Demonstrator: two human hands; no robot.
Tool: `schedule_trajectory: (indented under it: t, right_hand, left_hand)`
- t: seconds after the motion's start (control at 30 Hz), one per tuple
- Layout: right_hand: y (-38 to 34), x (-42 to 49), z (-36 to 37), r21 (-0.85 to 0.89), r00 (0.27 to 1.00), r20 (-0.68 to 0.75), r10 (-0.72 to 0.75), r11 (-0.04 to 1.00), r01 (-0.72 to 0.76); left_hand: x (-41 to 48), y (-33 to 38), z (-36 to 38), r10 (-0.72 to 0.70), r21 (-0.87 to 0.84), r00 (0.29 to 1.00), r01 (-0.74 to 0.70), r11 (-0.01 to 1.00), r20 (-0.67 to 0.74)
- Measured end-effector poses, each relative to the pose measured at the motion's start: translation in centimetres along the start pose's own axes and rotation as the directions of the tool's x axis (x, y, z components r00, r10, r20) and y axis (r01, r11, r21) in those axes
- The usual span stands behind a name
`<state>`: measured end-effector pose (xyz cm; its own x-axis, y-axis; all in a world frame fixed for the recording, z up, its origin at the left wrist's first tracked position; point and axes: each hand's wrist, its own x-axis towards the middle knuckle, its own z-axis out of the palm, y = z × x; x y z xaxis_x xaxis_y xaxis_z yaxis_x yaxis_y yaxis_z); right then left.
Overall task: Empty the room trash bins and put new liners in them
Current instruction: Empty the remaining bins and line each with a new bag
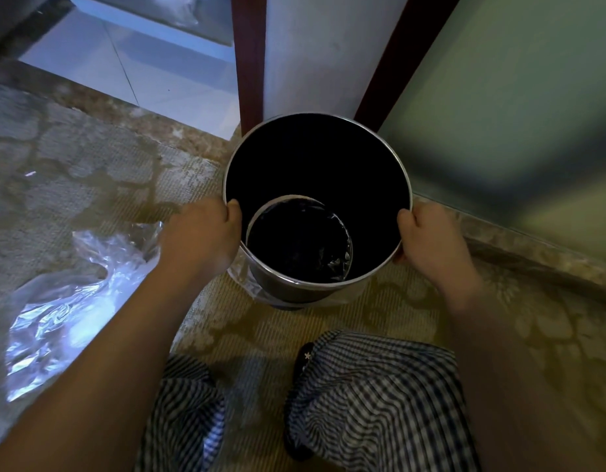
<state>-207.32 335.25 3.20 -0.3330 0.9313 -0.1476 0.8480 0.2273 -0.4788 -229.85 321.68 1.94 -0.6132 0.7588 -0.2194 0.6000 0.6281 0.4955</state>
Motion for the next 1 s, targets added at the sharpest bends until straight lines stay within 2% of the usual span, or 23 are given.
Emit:
schedule_trajectory:
  t: [0.63,0.83,1.0]
  right_hand:
    - [0.5,-0.2,-0.4,-0.076,0.999,-0.044,-0.03,0.997,0.026]
    - [0.5,1.2,0.8,-0.132,1.0,0.027,-0.007,0.991,0.01]
    - [0.4,1.8,1.6,-0.14,0.994,0.104,0.044,0.99,-0.029]
  left_hand:
    - [0.2,0.0,0.8,0.039,0.055,0.999,-0.04,0.998,0.009]
    - [0.4,-0.7,1.9,0.047,0.001,0.995,-0.048,0.999,0.085]
    - [1.2,-1.5,3.1,-0.025,-0.036,0.991,0.03,0.999,0.13]
